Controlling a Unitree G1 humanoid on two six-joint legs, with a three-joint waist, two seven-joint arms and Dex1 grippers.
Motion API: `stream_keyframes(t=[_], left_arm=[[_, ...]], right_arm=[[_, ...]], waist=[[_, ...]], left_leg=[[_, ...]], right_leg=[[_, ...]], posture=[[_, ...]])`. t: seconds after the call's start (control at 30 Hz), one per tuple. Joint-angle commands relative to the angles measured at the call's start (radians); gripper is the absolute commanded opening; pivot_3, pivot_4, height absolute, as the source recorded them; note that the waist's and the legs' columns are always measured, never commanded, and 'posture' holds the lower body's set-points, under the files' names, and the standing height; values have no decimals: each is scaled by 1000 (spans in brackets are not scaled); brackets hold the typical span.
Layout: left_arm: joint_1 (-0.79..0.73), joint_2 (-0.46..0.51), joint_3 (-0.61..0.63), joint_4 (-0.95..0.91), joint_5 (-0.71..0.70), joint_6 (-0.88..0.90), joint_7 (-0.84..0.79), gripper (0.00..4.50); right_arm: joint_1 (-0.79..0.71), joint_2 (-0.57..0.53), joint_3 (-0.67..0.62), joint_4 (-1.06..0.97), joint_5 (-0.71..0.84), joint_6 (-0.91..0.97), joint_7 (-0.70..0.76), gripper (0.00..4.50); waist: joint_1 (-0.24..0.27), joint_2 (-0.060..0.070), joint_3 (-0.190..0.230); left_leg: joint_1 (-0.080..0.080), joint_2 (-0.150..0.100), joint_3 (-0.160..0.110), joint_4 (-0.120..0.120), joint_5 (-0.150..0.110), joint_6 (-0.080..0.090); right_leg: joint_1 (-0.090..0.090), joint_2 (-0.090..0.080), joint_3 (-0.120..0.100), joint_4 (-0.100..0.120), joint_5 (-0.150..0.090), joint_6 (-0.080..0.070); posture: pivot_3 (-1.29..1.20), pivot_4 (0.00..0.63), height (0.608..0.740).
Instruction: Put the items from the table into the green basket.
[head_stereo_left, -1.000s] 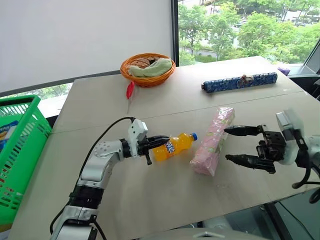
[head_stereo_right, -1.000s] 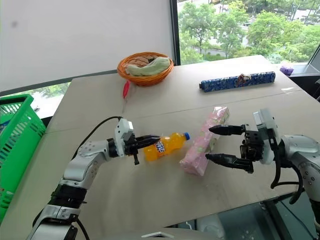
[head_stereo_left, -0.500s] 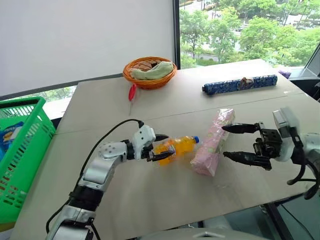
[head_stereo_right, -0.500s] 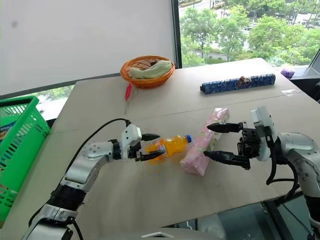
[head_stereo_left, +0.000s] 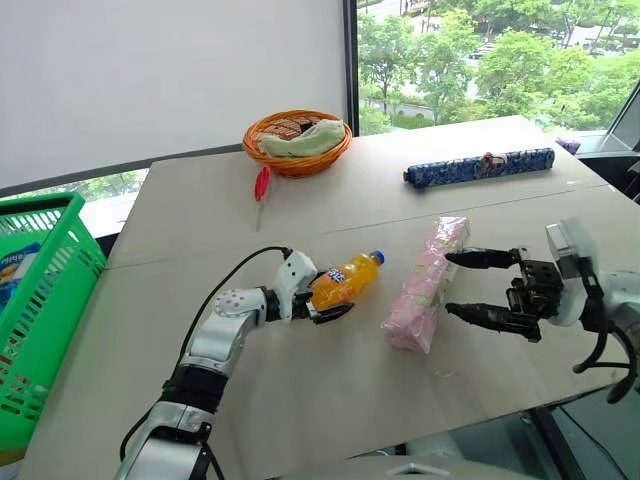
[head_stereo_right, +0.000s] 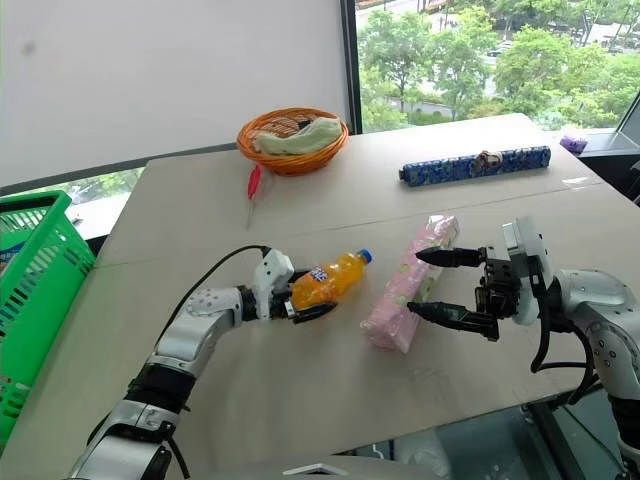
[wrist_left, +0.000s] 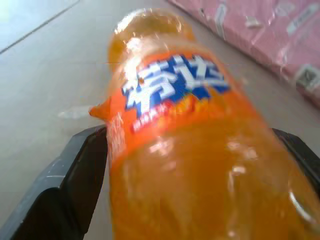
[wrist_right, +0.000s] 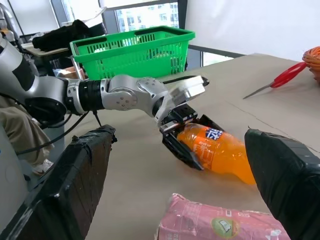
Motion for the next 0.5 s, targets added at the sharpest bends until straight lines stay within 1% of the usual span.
stream_keyframes(t=[0.03,0.07,0.1,0.23,0.4,0.5], left_arm=[[-10,10,21,-50,-19,20,0,4461],[-6,14,17,-52,-14,20,-2,4461],[-2,18,17,-54,-13,20,-3,4237],[15,36,8,-66,-1,18,-9,3052],[15,29,19,-73,1,9,18,3046],[-10,0,95,-80,-34,-9,96,3046]], right_arm=[[-9,2,-21,-28,7,-20,-4,4500],[-10,2,-21,-27,5,-22,-4,4500],[-10,1,-21,-25,4,-24,-2,4500],[-7,-3,-21,-19,2,-26,0,4500],[-10,-3,-9,-4,-24,-37,4,4500],[-18,-2,-5,3,-35,-38,7,4500]], waist=[[-2,0,0],[-2,0,0],[-2,0,0],[-3,0,0],[-2,0,0],[-1,0,0]], left_leg=[[0,0,0,0,0,0],[0,0,0,0,0,0],[0,0,0,0,0,0],[0,0,0,0,0,0],[0,0,0,0,0,0],[0,0,0,0,0,0]], right_leg=[[0,0,0,0,0,0],[0,0,0,0,0,0],[0,0,0,0,0,0],[0,0,0,0,0,0],[0,0,0,0,0,0],[0,0,0,0,0,0]], posture=[[-302,0,740],[-302,0,740],[-302,0,740],[-291,0,740],[-283,0,740],[-273,0,740]])
